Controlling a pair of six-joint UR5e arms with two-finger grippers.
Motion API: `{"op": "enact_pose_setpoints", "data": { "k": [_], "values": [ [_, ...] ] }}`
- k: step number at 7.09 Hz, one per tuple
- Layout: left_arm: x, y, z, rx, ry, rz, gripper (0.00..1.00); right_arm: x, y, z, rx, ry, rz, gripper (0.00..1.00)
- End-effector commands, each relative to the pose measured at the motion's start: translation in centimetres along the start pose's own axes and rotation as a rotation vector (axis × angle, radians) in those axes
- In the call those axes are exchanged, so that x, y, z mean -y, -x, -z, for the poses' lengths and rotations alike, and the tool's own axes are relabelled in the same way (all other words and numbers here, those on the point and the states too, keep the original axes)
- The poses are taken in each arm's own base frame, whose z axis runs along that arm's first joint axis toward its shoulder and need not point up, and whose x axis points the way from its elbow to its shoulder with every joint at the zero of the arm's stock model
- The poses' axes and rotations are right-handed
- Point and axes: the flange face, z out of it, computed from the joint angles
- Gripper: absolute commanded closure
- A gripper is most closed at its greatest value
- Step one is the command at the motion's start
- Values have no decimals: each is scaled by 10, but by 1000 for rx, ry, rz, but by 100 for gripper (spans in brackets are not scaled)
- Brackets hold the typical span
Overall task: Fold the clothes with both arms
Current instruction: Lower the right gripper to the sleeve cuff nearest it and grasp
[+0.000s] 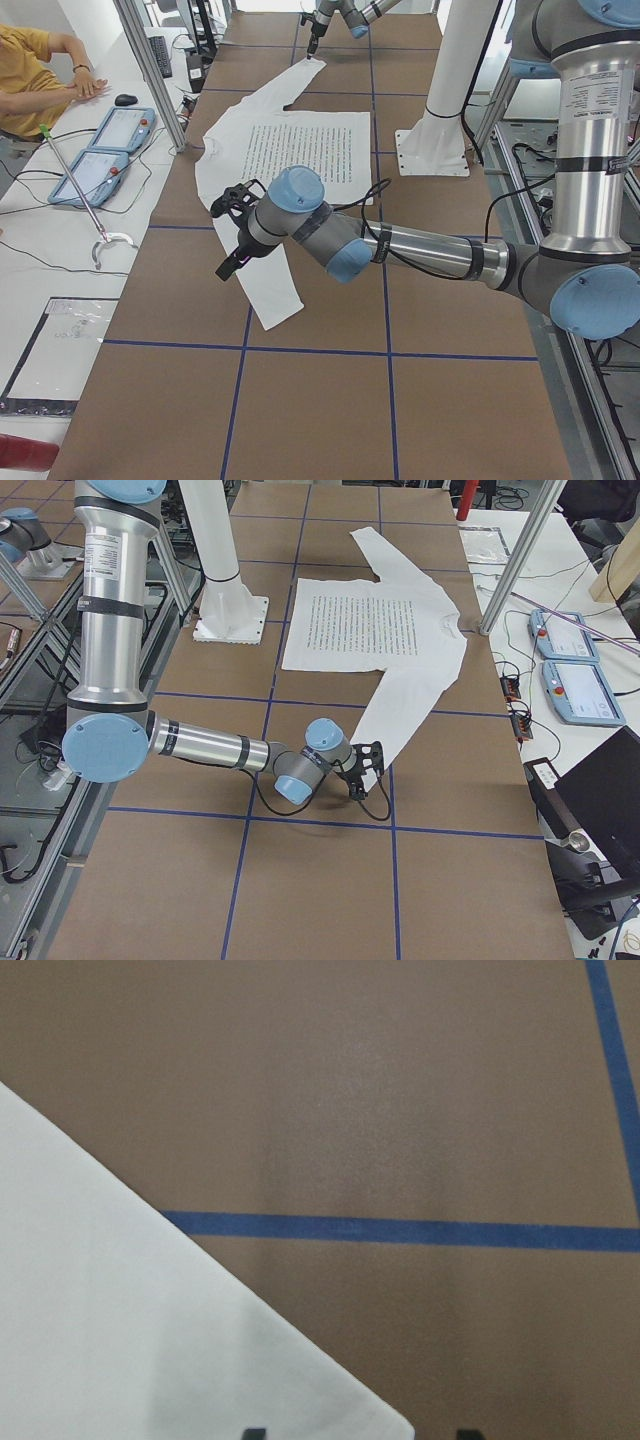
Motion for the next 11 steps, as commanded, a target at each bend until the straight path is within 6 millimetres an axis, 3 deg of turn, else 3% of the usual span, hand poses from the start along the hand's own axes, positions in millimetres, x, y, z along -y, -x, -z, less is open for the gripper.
{"op": "enact_pose_setpoints", "data": {
  "k": [1,3,4,5,7,8,10,11],
  "values": [
    [0,0,0,-1,-1,0,0,-2,3,-2,3,6,-1,34],
    [0,0,0,-1,-1,0,0,-2,5,-3,5,7,-1,40],
    [0,0,0,-1,-1,0,0,-2,6,-3,6,6,-4,63],
    [0,0,0,0,-1,0,0,-1,9,-2,14,7,-5,100],
    [0,0,0,0,-1,0,0,0,9,-1,16,6,-4,100],
    [0,0,0,0,-1,1,0,5,18,8,43,3,3,100],
    [1,-1,1,-1,-2,0,0,48,36,48,56,-5,-49,100],
    [0,0,0,-1,-1,1,0,70,66,77,39,4,-70,100]
  ]
}}
